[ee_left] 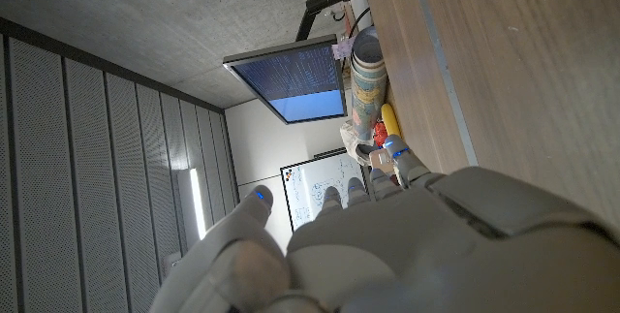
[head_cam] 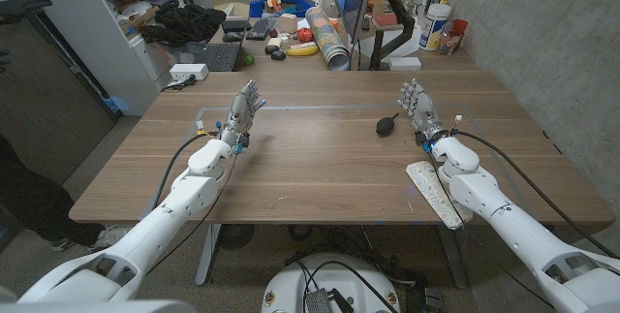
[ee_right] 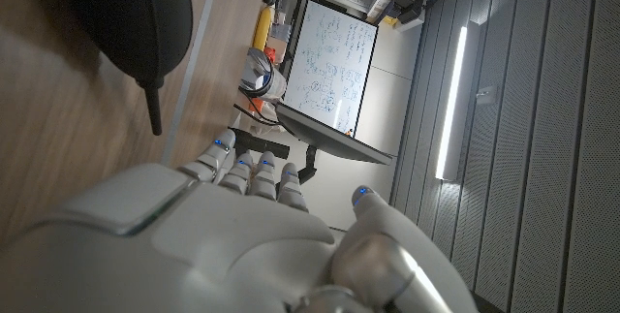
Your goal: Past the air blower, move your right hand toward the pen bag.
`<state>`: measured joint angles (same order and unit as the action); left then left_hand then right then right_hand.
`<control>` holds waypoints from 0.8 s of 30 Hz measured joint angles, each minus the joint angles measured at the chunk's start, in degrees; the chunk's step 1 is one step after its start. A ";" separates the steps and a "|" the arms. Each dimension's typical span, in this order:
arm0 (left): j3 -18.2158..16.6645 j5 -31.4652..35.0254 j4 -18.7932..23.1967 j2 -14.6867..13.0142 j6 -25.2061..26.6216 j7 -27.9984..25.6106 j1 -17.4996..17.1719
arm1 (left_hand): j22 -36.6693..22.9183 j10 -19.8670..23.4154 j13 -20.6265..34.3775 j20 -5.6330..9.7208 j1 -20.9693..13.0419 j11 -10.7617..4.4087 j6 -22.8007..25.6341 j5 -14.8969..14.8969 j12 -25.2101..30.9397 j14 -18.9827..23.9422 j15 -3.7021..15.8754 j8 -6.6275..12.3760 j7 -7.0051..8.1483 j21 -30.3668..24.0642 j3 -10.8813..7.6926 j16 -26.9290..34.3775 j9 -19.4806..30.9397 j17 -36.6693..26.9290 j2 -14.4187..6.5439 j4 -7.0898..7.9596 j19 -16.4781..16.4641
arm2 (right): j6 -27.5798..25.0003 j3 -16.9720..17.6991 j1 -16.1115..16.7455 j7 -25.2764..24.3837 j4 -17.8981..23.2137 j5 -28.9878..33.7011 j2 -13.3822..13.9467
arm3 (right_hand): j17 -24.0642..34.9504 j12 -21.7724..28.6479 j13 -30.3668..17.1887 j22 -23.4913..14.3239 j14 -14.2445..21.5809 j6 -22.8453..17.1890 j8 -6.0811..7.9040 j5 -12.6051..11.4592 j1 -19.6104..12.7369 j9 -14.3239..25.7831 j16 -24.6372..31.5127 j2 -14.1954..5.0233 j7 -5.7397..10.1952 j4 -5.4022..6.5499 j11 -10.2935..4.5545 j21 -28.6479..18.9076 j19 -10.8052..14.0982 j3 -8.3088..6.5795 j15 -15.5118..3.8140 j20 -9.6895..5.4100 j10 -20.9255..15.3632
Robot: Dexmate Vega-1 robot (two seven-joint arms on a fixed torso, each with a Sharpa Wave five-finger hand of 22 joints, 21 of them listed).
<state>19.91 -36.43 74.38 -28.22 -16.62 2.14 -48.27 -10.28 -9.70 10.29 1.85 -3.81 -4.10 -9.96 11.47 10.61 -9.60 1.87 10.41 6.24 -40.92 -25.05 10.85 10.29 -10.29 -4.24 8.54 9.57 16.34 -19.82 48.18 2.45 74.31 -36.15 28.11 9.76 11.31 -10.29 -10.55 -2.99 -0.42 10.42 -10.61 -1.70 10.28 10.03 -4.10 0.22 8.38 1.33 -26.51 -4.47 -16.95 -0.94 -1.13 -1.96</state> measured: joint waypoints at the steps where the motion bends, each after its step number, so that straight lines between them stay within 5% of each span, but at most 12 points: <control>1: -0.13 0.25 -0.01 0.11 0.02 0.13 -0.05 | 0.00 0.00 0.01 0.00 0.00 0.00 0.00 0.00 0.00 0.00 0.00 0.00 0.00 0.00 0.00 0.00 0.00 0.00 0.00 0.00 0.00 | -0.19 0.34 0.07 0.26 -0.01 0.36 -0.24 | 0.00 0.00 0.00 0.00 0.00 0.00 0.00 0.00 0.00 0.00 0.16 0.00 0.00 0.00 0.00 0.00 0.00 0.00 0.00 0.00 0.00; 24: -5.17 4.94 0.58 4.24 2.48 2.25 -1.72 | 0.01 0.01 0.00 0.00 0.00 0.01 0.01 0.00 -0.01 0.01 0.00 0.00 0.00 0.00 0.00 0.00 -0.01 0.01 0.00 0.00 -0.01 | -2.06 6.10 1.24 4.25 -0.03 5.75 -3.84 | -0.01 0.44 0.01 0.01 1.27 -0.80 0.44 0.00 0.00 -0.01 0.16 0.00 -0.19 0.00 0.38 0.00 0.54 0.00 1.26 -0.51 -0.84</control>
<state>14.75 -31.49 74.96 -23.98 -14.14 4.39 -49.99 -10.27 -9.69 10.28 1.84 -3.81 -4.09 -9.95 11.47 10.60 -9.59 1.87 10.41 6.24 -40.92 -25.05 10.84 10.27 -10.27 -4.24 8.54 9.57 14.28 -13.73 49.42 6.70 74.28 -30.40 24.27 9.75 11.75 -10.27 -10.54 -1.72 -1.21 10.87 -10.60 -1.70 10.27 10.20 -4.09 0.03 8.37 1.71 -26.50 -3.94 -16.95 0.32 -1.64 -2.80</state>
